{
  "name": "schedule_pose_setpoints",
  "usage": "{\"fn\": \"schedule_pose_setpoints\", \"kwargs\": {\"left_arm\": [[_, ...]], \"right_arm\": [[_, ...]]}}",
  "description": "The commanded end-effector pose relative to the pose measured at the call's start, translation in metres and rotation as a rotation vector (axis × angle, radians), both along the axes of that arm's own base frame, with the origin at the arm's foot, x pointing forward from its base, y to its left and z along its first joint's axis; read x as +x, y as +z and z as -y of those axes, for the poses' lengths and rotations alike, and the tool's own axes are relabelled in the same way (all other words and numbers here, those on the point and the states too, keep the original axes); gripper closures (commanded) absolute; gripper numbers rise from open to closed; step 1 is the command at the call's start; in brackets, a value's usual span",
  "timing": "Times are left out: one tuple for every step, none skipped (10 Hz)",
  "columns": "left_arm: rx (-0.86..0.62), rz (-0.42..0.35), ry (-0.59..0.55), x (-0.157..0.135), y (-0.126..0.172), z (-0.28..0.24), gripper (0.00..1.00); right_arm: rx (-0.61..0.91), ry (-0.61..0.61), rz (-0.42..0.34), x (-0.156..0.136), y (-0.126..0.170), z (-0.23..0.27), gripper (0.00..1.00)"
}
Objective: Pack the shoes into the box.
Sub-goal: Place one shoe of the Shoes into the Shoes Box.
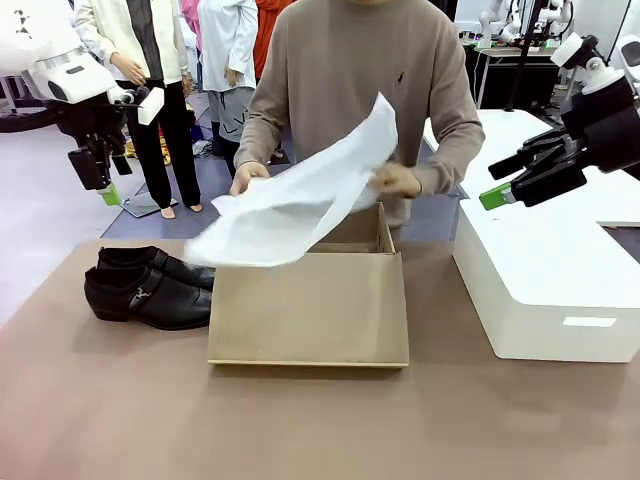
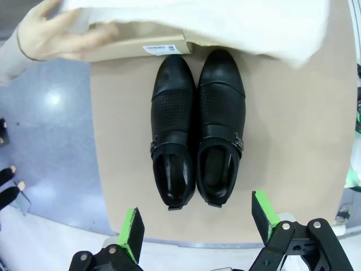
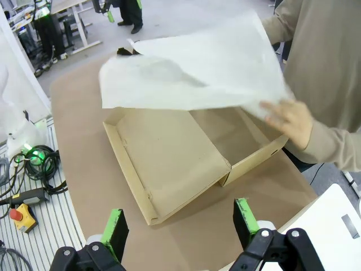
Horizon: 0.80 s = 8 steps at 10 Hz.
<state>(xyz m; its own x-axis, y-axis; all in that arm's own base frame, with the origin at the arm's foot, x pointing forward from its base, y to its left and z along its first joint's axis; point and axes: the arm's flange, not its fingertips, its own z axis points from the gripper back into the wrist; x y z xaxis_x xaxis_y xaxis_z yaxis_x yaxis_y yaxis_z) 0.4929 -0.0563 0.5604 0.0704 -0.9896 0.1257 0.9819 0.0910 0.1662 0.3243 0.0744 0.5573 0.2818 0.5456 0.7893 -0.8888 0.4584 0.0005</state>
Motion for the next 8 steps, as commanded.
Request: {"fn": "schedule_pose_setpoints", "kwargs": {"left_arm": [[-0.009, 0.012, 0.003, -0.004, 0.002, -0.002, 0.00], [-0.009, 0.012, 0.003, -0.004, 0.002, -0.002, 0.00], [0.000, 0.003, -0.001, -0.001, 0.002, 0.000, 0.00], [-0.006, -0.035, -0.008, 0.007, -0.005, -0.004, 0.00], [-0.001, -0.035, -0.007, 0.018, -0.012, -0.008, 0.00], [0.008, -0.041, -0.001, 0.030, -0.018, -0.013, 0.00], [0.023, -0.057, 0.010, 0.041, -0.022, -0.017, 0.00], [0.045, -0.070, 0.007, 0.052, -0.025, -0.021, 0.00]], "right_arm": [[0.015, 0.027, 0.017, 0.004, -0.001, 0.000, 0.00], [0.015, 0.027, 0.017, 0.004, -0.001, 0.000, 0.00], [0.015, 0.027, 0.017, 0.004, -0.001, 0.000, 0.00], [0.015, 0.027, 0.017, 0.004, -0.001, 0.000, 0.00], [0.015, 0.027, 0.017, 0.004, -0.001, 0.000, 0.00], [0.015, 0.027, 0.017, 0.004, -0.001, 0.000, 0.00], [0.015, 0.027, 0.017, 0.004, -0.001, 0.000, 0.00], [0.015, 0.027, 0.017, 0.004, -0.001, 0.000, 0.00]]}}
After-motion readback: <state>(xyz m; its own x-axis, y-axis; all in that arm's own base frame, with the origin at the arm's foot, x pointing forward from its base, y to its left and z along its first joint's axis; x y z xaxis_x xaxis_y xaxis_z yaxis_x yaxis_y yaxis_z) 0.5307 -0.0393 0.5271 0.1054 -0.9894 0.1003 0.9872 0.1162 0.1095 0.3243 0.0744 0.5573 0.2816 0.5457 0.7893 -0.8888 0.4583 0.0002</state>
